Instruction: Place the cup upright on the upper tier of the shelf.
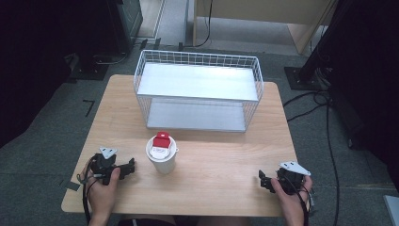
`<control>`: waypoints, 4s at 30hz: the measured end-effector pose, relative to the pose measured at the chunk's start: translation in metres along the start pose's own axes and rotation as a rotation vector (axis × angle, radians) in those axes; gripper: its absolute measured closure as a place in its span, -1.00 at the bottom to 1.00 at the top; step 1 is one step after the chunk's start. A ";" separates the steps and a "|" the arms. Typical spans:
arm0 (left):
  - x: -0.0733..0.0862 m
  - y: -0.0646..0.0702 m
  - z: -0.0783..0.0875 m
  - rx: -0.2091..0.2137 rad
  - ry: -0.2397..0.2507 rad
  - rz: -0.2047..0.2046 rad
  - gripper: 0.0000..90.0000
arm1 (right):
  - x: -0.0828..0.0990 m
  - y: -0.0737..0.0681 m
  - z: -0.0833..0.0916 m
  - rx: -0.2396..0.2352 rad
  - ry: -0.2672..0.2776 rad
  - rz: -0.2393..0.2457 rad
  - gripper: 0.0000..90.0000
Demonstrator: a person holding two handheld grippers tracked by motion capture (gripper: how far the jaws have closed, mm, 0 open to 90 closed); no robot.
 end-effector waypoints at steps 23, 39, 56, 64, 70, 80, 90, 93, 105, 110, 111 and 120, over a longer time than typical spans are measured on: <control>-0.001 0.000 0.000 0.002 0.000 -0.002 -1.00 | -0.027 -0.095 0.000 -0.158 0.022 0.112 -1.00; -0.001 0.001 0.000 0.006 0.000 -0.008 -1.00 | -0.024 -0.153 -0.009 -0.242 0.014 0.167 -1.00; -0.001 0.001 0.000 0.006 0.000 -0.008 -1.00 | -0.018 -0.195 -0.014 -0.295 0.018 0.202 -1.00; -0.001 0.001 0.000 0.006 0.001 -0.008 -1.00 | -0.015 -0.211 -0.015 -0.314 0.027 0.209 -0.91; -0.001 0.001 0.000 0.006 0.001 -0.008 -1.00 | -0.009 -0.228 -0.018 -0.334 0.025 0.224 -0.89; -0.001 0.001 0.000 0.006 0.001 -0.008 -1.00 | 0.002 -0.249 -0.020 -0.380 -0.019 0.230 -1.00; -0.001 0.001 0.000 0.007 0.001 -0.008 -1.00 | 0.011 -0.273 -0.019 -0.416 -0.011 0.280 -1.00; -0.001 0.001 0.000 0.006 0.000 -0.007 -1.00 | 0.012 -0.282 -0.020 -0.436 -0.004 0.286 -1.00; -0.001 0.001 0.000 0.005 0.001 -0.005 -1.00 | 0.014 -0.317 -0.022 -0.504 0.032 0.295 -1.00; -0.001 0.001 0.000 0.006 -0.001 -0.008 -1.00 | 0.012 -0.328 -0.025 -0.523 0.049 0.263 -0.99; -0.001 0.001 0.000 0.006 -0.001 -0.008 -1.00 | 0.012 -0.328 -0.025 -0.523 0.049 0.263 -0.99; -0.001 0.001 0.000 0.006 -0.001 -0.008 -1.00 | 0.012 -0.340 -0.029 -0.530 0.077 0.230 -0.90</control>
Point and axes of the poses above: each handheld gripper's, and its own axes: z roughly backward along the jaws, x roughly out of its underside, y roughly to its right, the point moved 7 cm from there along -z, roughly forward along the jaws, and after that the axes turned 14 degrees about -z, right-handed, at the moved point
